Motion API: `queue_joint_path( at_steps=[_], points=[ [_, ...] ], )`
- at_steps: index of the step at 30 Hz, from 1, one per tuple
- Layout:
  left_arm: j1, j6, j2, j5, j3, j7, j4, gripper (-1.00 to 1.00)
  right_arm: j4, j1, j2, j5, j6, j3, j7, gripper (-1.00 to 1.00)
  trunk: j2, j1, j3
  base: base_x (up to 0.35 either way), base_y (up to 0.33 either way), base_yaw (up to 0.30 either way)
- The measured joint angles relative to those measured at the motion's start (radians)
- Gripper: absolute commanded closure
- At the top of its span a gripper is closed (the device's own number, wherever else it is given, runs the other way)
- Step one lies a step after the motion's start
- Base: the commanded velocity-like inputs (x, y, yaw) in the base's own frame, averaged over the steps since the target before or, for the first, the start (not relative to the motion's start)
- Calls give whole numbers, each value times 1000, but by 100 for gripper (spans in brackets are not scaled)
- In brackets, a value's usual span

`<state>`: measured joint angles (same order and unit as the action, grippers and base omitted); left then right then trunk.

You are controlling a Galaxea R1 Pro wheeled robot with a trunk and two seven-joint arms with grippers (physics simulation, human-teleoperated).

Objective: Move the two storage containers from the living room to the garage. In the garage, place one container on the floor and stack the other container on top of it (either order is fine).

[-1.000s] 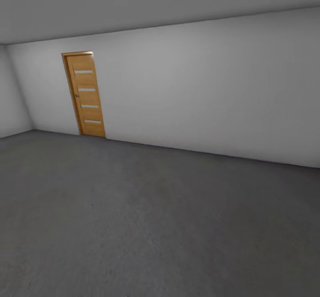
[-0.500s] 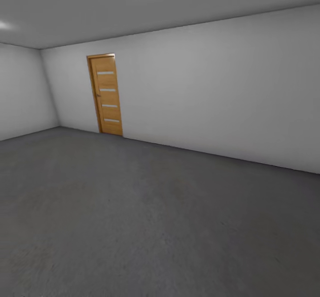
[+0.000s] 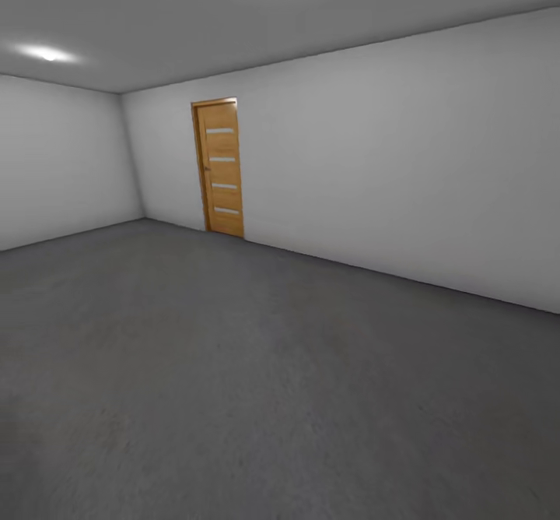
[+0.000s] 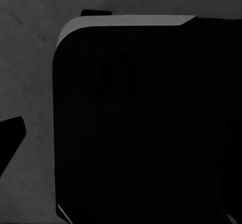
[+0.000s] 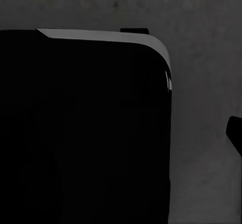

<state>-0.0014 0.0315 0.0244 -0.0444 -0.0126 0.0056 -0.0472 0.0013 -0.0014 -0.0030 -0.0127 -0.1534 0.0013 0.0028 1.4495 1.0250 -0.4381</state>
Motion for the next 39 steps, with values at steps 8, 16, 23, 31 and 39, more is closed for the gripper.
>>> queue_joint_path(
  at_steps=[8,16,23,31,39],
  points=[
    [0,0,-1,-1,1,1,0,-100,0,0,0,0,0,0,0,-100,0,0,4,0,0,262],
    [0,0,0,-1,0,1,0,-100,0,0,0,0,0,0,0,-100,0,0,8,0,0,262],
    [0,0,0,-1,0,1,0,-100,0,0,0,2,0,0,0,-100,0,0,11,0,0,262],
    [0,-1,0,-1,0,1,0,-100,0,0,0,3,0,1,0,-100,0,0,15,0,0,218],
    [0,-2,0,-1,1,1,0,-100,0,0,0,4,0,1,0,-100,0,0,15,133,0,23]
  ],
)
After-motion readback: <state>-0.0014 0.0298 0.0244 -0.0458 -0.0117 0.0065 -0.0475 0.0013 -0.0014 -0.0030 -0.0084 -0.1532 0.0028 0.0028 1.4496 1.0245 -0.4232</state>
